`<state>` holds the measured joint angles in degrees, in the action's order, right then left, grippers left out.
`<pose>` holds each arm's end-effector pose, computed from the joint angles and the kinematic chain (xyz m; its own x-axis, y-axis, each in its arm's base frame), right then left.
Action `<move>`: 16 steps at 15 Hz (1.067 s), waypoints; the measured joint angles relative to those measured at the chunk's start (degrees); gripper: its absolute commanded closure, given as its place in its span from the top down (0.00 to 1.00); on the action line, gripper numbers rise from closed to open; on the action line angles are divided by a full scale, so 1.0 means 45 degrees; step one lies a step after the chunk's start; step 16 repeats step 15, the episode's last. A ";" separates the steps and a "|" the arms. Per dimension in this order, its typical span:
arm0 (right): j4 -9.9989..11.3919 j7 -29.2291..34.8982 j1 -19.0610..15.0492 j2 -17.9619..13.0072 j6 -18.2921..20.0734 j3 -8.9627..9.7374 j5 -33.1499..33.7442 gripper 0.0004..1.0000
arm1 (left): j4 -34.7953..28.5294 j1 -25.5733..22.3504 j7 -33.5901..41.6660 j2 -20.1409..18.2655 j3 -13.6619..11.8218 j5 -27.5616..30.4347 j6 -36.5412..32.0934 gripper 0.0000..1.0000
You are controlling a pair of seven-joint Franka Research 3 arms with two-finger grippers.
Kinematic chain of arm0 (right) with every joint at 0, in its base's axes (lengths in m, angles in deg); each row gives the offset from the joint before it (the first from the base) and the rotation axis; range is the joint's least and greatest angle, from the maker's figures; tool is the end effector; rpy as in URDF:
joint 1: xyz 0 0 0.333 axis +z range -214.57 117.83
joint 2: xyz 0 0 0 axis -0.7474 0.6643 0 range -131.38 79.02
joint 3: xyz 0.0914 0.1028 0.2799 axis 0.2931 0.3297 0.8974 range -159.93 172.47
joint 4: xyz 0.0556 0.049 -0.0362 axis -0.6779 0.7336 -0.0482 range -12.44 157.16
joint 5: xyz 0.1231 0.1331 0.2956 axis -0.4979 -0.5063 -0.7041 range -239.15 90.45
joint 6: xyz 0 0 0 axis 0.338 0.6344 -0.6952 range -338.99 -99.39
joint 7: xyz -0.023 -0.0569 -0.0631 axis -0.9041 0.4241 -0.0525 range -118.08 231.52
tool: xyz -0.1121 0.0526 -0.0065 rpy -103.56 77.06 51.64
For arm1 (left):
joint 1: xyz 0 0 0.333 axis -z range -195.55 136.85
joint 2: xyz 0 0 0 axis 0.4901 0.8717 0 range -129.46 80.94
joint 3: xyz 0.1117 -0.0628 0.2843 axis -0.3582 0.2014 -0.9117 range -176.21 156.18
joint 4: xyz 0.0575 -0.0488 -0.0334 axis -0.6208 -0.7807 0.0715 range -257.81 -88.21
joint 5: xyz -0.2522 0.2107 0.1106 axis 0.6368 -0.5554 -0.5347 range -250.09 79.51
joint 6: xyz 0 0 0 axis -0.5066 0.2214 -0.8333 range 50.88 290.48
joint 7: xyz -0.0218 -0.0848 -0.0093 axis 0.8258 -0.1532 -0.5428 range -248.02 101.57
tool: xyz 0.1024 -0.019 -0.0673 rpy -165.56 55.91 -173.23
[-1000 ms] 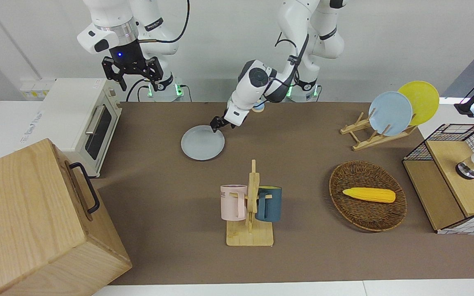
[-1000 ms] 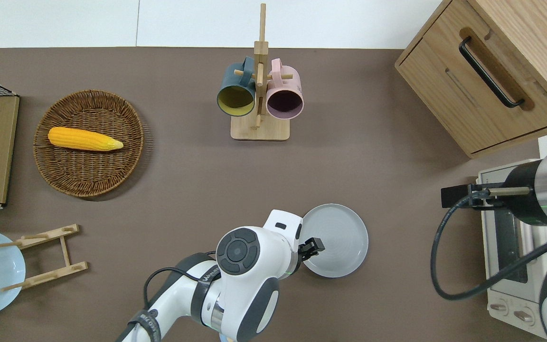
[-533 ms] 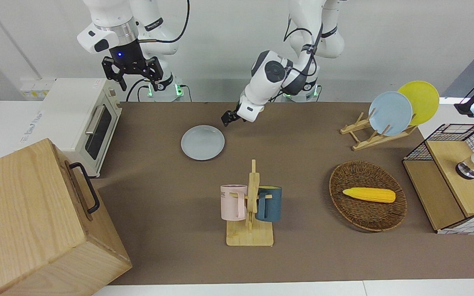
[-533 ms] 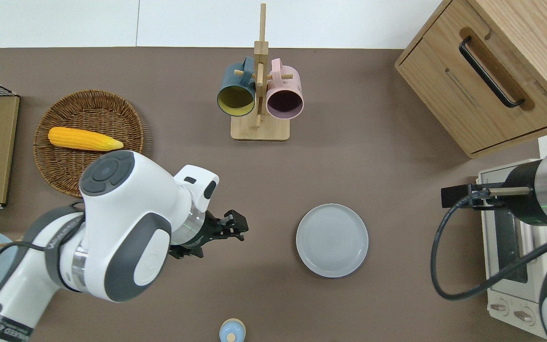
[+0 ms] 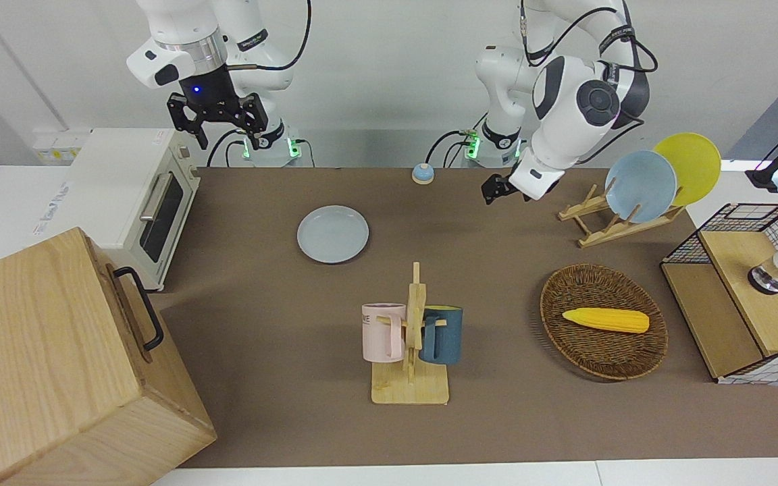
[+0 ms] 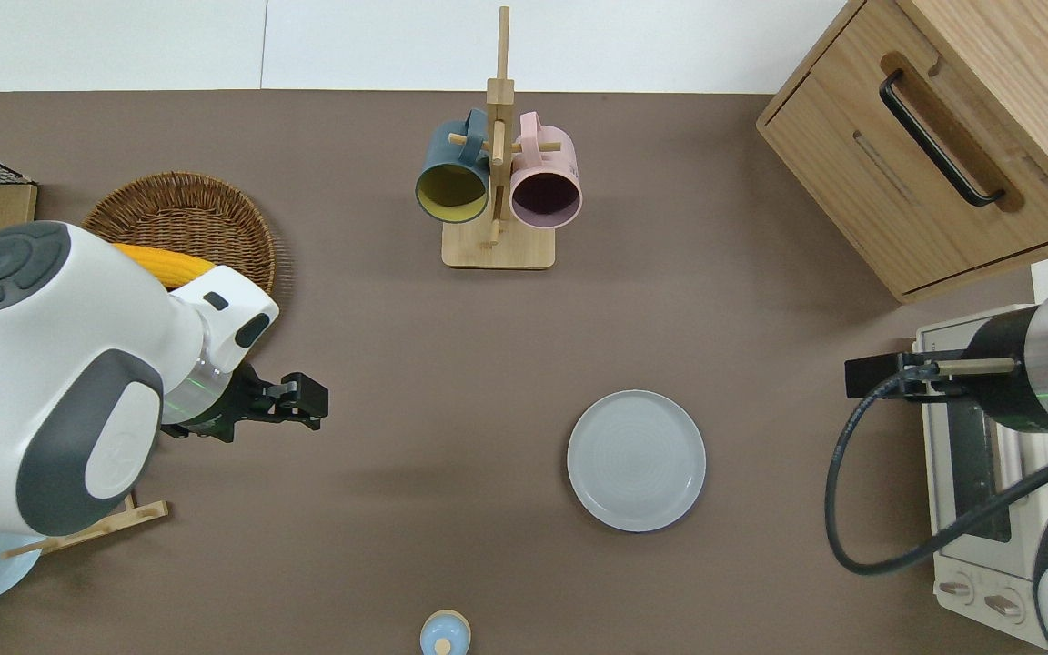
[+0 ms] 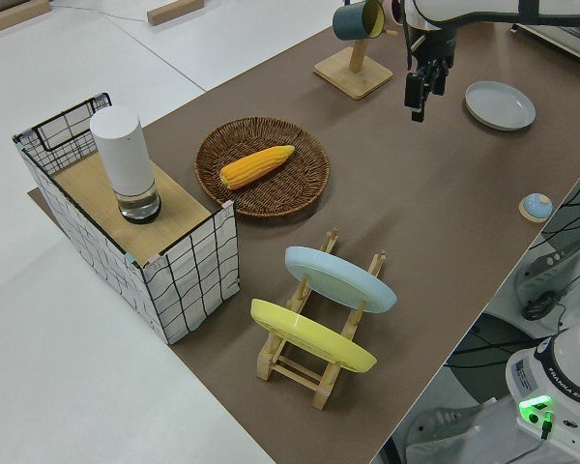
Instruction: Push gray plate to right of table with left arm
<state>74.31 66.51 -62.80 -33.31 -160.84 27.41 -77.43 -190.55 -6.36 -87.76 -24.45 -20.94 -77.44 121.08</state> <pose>0.4598 0.0732 0.6289 0.9986 -0.0535 -0.0040 -0.0535 -0.9985 -0.0083 0.4700 -0.1165 0.4743 0.9641 0.0609 -0.2586 0.0809 -0.9944 0.0673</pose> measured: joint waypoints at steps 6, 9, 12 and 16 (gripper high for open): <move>0.0000 0.0000 0.0000 0.0000 0.0000 0.0000 0.0000 1.00 | 0.2202 -0.0176 0.2089 -0.0470 -0.0317 -0.2230 -0.0904 0.99; 0.0000 0.0000 0.0000 0.0000 0.0000 0.0000 0.0000 1.00 | 0.2613 -0.0291 0.2727 -0.0479 -0.0875 -0.2259 -0.0936 0.99; 0.0000 0.0000 0.0000 0.0000 0.0000 0.0000 0.0000 1.00 | 0.3042 -0.0774 0.3003 -0.0482 -0.1038 -0.2260 -0.0944 0.99; 0.0000 0.0000 0.0000 0.0000 0.0000 0.0000 0.0000 1.00 | 0.3166 -0.0897 0.3041 -0.0479 -0.1033 -0.2259 -0.0973 0.99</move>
